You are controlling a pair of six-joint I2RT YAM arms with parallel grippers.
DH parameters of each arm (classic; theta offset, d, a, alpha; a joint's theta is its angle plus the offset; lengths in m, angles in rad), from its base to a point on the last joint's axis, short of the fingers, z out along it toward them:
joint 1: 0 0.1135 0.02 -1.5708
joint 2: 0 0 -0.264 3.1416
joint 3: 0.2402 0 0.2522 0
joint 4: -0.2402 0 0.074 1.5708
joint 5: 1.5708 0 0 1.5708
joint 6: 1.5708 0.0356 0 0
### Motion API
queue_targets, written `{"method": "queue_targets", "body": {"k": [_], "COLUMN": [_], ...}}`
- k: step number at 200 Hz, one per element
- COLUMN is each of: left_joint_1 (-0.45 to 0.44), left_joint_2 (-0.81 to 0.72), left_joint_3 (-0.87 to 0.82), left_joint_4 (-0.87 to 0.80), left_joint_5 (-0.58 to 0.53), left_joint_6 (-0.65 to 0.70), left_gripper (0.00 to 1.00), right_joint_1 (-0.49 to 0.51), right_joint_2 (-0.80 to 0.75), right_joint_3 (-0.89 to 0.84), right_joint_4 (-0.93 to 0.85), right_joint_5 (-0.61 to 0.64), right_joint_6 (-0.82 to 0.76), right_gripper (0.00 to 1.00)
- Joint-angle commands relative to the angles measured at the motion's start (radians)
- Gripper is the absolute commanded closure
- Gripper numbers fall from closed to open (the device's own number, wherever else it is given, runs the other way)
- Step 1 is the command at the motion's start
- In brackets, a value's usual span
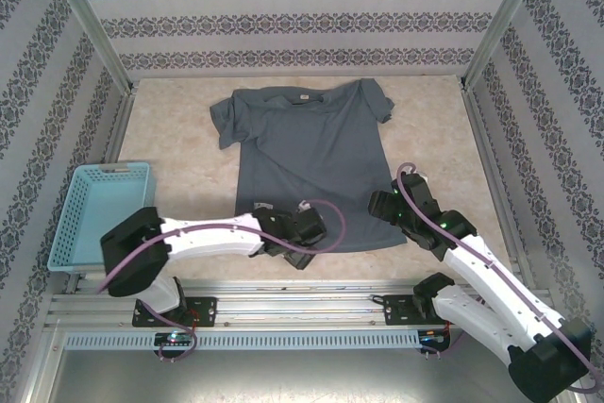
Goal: Fold the inside-out t-shirt
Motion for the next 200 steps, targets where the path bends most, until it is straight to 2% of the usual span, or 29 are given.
{"method": "queue_targets", "body": {"k": [1,59,200], "left_joint_1": [-0.014,-0.013,0.026], "left_joint_2": [0.036,0.129,0.147], "left_joint_3": [0.033,0.085,0.109], "left_joint_4": [-0.062,-0.136,-0.134], "left_joint_5": [-0.05,-0.157,-0.189], "left_joint_6": [0.046,0.067,0.103], "left_gripper": [0.19,0.28,0.61], "right_joint_1": [-0.007,-0.026,-0.054], "right_joint_2": [-0.019,-0.03,-0.019], "right_joint_3": [-0.016,-0.02,-0.01], "right_joint_4": [0.024,0.036,0.034], "right_joint_5": [-0.033,-0.049,-0.069], "right_joint_6": [0.017,-0.005,-0.025], "right_gripper": [0.22,0.22,0.2]}}
